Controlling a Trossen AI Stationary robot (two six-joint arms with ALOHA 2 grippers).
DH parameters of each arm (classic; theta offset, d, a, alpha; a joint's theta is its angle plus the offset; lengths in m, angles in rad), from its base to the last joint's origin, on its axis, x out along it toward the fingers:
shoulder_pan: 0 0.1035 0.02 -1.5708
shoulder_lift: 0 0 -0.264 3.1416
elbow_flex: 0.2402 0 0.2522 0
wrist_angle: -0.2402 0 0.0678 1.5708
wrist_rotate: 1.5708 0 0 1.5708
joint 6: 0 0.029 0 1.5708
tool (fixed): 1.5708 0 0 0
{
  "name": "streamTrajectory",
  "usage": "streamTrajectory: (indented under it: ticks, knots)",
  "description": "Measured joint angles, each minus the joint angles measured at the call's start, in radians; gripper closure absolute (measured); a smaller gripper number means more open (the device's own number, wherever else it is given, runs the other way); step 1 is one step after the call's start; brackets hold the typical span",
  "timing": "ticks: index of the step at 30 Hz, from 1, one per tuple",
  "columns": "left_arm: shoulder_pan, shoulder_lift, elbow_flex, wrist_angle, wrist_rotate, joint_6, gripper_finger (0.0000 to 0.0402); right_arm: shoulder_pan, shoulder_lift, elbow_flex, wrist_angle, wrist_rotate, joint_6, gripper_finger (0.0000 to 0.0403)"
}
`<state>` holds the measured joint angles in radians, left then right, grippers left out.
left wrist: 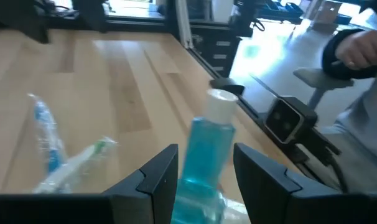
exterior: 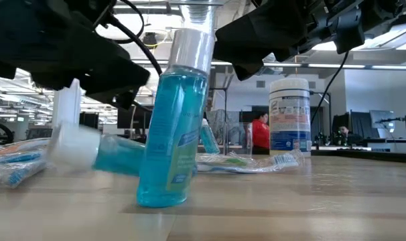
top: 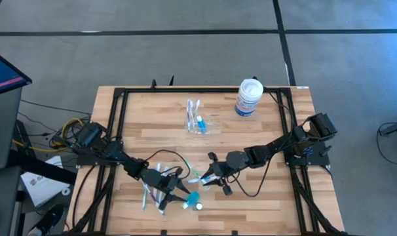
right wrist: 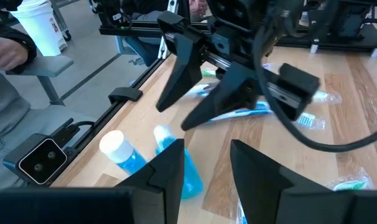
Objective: Pick & Place toothbrushing station
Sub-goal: Put the bottom mouthwash into the transparent organizer
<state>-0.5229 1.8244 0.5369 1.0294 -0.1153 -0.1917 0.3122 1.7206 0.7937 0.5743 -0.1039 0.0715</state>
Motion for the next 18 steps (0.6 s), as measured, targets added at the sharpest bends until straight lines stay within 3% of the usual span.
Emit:
streamTrajectory:
  ticks: [18]
  knots:
    - [-0.022,0.000,0.000,-0.001,0.032,-0.003,0.0253,0.000,0.000,0.000,0.000,0.000,0.000,0.0281]
